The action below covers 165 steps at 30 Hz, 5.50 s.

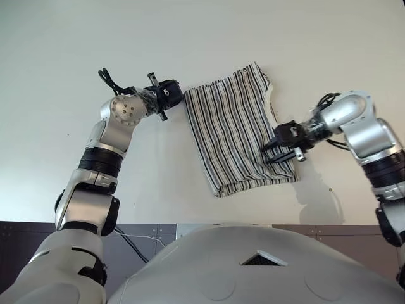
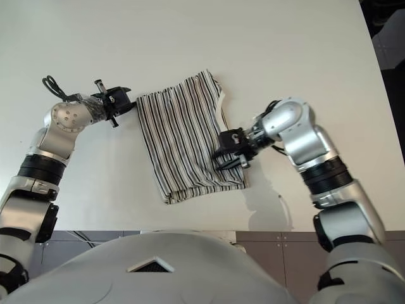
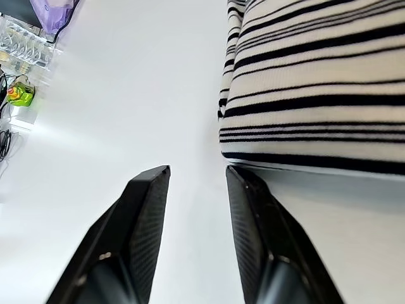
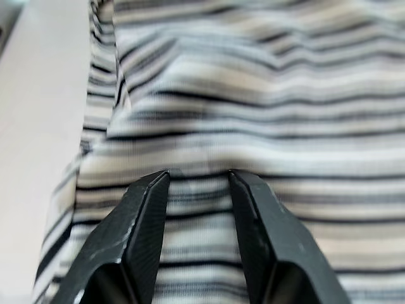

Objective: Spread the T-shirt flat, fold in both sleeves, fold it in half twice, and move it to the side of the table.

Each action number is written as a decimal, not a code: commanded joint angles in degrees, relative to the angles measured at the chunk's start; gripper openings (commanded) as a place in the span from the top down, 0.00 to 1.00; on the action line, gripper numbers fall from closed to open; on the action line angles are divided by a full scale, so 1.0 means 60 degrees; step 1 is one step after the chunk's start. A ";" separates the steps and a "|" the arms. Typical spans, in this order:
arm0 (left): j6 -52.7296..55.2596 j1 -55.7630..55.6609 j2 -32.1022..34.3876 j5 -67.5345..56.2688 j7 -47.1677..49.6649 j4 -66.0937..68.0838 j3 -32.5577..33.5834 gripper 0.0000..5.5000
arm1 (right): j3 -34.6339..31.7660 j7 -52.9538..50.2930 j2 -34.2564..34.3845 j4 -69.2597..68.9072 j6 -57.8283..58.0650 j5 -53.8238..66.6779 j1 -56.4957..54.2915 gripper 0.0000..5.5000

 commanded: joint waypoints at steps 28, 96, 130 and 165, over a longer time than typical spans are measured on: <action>0.0366 0.5448 0.2681 0.1521 -0.1263 -0.7052 -0.1322 0.70 | -0.3874 -0.3515 -0.1677 -0.2238 0.1392 0.1847 0.2374 0.68; -0.3957 0.7743 0.3335 0.2174 0.0316 -0.6663 0.0206 0.95 | -0.2520 -0.7015 -0.2145 -0.2197 -0.8190 -0.3723 0.6964 0.68; -0.4462 0.8615 0.3422 -0.1258 0.0355 -0.9100 0.1580 0.95 | -0.4306 -0.6417 -0.3527 -0.5638 -0.4852 0.2396 0.7265 0.98; 0.3036 0.3956 -0.0302 -0.3307 -0.0008 -0.4623 0.1103 0.95 | -0.0950 -0.5350 0.2394 0.7118 -0.3602 -0.0750 -0.2289 0.87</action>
